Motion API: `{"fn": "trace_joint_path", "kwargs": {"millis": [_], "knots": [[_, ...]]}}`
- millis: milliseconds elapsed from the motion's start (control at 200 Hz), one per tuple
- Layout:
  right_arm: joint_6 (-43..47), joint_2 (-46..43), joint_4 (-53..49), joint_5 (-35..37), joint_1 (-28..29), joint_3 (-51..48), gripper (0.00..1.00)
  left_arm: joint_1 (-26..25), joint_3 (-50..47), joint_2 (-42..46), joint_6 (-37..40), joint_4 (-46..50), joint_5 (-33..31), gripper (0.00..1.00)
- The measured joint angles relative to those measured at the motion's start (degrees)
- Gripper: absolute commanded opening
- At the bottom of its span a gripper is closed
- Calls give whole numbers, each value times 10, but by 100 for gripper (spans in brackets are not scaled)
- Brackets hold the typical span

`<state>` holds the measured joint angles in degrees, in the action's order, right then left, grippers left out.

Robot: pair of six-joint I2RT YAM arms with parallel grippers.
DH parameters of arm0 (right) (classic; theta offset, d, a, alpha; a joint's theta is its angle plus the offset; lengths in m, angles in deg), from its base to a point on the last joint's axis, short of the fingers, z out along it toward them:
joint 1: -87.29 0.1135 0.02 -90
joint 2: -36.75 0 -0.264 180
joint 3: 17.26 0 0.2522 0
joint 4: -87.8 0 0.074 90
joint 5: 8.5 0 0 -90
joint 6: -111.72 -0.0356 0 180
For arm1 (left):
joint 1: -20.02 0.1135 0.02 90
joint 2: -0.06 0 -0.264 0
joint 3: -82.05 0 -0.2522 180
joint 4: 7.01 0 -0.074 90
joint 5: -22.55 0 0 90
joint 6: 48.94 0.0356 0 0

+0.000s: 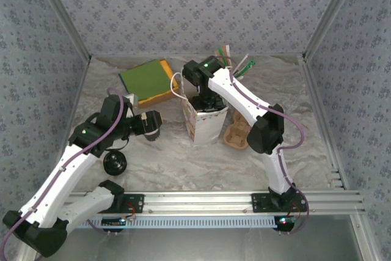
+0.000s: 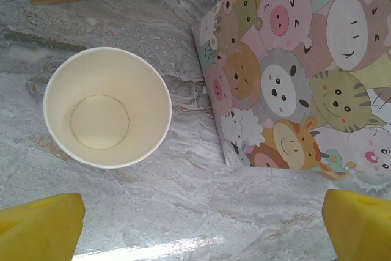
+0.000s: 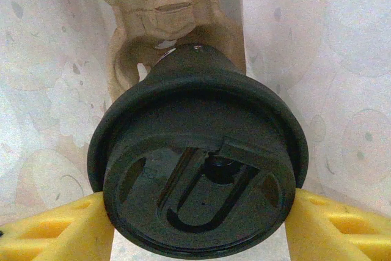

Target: Pack the takeout coffee

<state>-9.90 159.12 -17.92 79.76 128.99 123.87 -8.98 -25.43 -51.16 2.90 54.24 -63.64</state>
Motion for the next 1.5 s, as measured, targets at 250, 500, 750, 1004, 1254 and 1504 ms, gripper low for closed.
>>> {"fn": "trace_joint_path", "kwargs": {"millis": [250,500,750,1004,1254,1504], "knots": [[0,0,0,0,0,0,68,0,0,0,0,-2,2,100],[0,0,0,0,0,0,68,0,0,0,0,-2,8,100],[0,0,0,0,0,0,68,0,0,0,0,-2,9,100],[0,0,0,0,0,0,68,0,0,0,0,-2,9,100],[0,0,0,0,0,0,68,0,0,0,0,-2,9,100],[0,0,0,0,0,0,68,0,0,0,0,-2,9,100]]}}
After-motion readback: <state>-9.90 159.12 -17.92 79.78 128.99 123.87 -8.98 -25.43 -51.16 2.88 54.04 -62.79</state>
